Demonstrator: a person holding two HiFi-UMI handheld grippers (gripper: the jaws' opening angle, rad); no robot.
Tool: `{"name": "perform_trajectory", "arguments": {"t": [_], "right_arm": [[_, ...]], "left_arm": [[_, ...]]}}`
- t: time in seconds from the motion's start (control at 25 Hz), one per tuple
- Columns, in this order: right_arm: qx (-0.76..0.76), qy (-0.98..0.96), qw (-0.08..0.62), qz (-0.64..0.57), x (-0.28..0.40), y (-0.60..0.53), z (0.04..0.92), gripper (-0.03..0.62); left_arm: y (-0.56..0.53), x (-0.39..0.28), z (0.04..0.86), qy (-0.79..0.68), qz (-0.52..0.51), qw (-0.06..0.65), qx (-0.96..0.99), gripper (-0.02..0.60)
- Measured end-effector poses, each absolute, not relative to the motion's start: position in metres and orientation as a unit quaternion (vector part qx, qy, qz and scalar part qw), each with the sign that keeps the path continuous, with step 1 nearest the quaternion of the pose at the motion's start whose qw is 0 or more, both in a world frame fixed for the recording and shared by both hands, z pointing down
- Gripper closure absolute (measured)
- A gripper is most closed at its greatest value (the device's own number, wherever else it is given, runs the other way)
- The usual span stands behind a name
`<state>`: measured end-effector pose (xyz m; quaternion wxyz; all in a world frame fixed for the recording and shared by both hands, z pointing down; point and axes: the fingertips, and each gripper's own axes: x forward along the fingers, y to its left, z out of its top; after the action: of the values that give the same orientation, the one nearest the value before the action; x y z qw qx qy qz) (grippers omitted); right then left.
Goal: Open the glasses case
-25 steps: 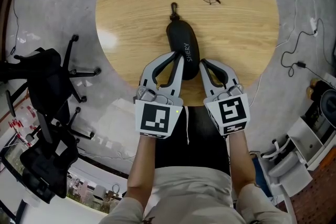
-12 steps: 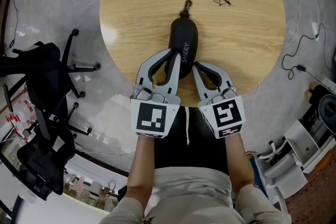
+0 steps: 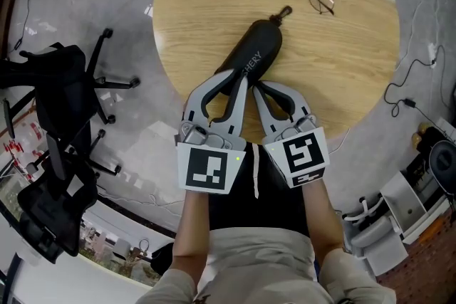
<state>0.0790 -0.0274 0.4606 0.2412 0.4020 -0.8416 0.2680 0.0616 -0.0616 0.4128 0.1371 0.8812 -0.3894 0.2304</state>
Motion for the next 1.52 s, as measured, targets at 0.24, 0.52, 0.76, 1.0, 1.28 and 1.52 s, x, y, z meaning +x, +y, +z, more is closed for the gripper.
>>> {"name": "perform_trajectory", "arguments": {"t": [0.24, 0.52, 0.76, 1.0, 1.28, 1.52], "right_arm": [[0.386, -0.853, 0.244, 0.254, 0.065, -0.033, 0.453, 0.572], [0.397, -0.860, 0.230, 0.224, 0.072, -0.051, 0.427, 0.572], [0.406, -0.854, 0.241, 0.218, 0.077, -0.063, 0.434, 0.572], [0.399, -0.865, 0.226, 0.203, 0.063, -0.080, 0.421, 0.572], [0.395, -0.873, 0.218, 0.188, 0.046, -0.098, 0.410, 0.572], [0.394, -0.874, 0.220, 0.180, 0.036, -0.111, 0.409, 0.572]], "left_arm": [[-0.066, 0.045, 0.420, -0.414, 0.227, 0.146, 0.869, 0.554], [-0.076, 0.038, 0.421, -0.428, 0.225, 0.148, 0.863, 0.554], [-0.083, 0.033, 0.422, -0.429, 0.225, 0.145, 0.863, 0.554], [-0.085, 0.014, 0.419, -0.423, 0.233, 0.113, 0.868, 0.554], [-0.077, -0.009, 0.418, -0.409, 0.241, 0.105, 0.874, 0.554], [-0.076, -0.022, 0.423, -0.404, 0.252, 0.101, 0.873, 0.542]]}}
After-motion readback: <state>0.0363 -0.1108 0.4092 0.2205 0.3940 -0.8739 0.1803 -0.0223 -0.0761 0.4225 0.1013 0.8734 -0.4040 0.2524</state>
